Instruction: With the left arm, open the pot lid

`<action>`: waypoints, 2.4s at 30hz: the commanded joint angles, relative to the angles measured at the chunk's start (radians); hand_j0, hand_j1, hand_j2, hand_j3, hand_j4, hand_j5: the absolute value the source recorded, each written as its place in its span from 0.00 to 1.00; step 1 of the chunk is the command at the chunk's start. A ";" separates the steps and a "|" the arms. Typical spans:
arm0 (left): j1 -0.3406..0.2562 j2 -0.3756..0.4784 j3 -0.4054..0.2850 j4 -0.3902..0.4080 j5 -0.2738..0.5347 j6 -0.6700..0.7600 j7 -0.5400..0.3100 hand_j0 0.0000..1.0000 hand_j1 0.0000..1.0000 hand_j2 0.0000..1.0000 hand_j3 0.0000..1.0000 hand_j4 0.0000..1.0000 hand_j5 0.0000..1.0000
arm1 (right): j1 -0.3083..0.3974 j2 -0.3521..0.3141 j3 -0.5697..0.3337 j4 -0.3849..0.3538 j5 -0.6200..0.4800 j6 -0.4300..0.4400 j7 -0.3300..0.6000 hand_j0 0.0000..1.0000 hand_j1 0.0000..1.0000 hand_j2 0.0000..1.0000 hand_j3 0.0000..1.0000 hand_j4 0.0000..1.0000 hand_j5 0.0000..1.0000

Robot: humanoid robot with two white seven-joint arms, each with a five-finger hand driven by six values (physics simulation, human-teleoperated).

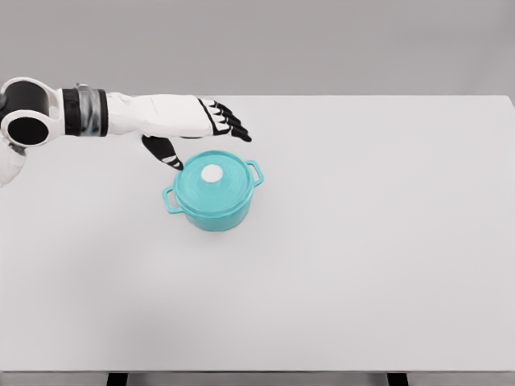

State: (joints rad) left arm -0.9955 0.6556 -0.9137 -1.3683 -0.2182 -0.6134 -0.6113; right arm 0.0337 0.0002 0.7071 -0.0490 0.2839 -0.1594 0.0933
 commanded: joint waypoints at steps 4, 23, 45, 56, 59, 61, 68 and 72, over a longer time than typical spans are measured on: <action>-0.006 -0.028 -0.028 0.011 -0.038 0.003 0.000 1.00 1.00 1.00 1.00 1.00 1.00 | 0.000 0.000 0.000 0.000 0.000 0.000 0.000 1.00 1.00 1.00 1.00 1.00 1.00; -0.009 -0.024 -0.103 0.017 -0.072 0.003 0.000 0.84 0.84 0.84 0.84 0.84 0.84 | 0.000 0.000 0.000 0.000 0.000 0.000 0.000 1.00 1.00 1.00 1.00 1.00 1.00; -0.006 -0.025 -0.111 0.017 -0.096 0.003 0.000 0.68 0.68 0.68 0.68 0.68 0.68 | 0.000 0.000 0.000 0.000 0.000 0.000 0.000 1.00 1.00 1.00 1.00 1.00 1.00; -0.008 -0.025 -0.111 0.015 -0.098 0.003 0.000 0.44 0.44 0.44 0.44 0.44 0.44 | 0.000 0.000 0.000 0.000 0.000 0.000 0.000 1.00 1.00 1.00 1.00 1.00 1.00; -0.009 -0.024 -0.111 0.015 -0.096 0.003 0.000 0.41 0.41 0.41 0.41 0.41 0.41 | 0.000 0.000 0.000 0.000 0.000 0.000 0.000 1.00 1.00 1.00 1.00 1.00 1.00; -0.009 -0.019 -0.108 0.012 -0.096 0.003 0.000 0.41 0.41 0.41 0.41 0.41 0.41 | 0.000 0.000 0.000 0.000 0.000 0.000 0.000 1.00 1.00 1.00 1.00 1.00 1.00; -0.048 0.091 -0.103 0.006 -0.096 0.003 0.000 0.41 0.41 0.41 0.41 0.41 0.41 | 0.000 0.000 0.000 0.000 0.000 0.000 0.000 1.00 1.00 1.00 1.00 1.00 1.00; -0.049 0.167 -0.105 0.008 -0.102 0.003 0.000 0.41 0.41 0.41 0.41 0.41 0.41 | 0.000 0.000 0.000 0.000 0.000 0.000 0.000 1.00 1.00 1.00 1.00 1.00 1.00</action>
State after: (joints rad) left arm -1.0446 0.7841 -1.0193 -1.3605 -0.3239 -0.6134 -0.6113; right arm 0.0337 0.0002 0.7071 -0.0490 0.2839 -0.1594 0.0933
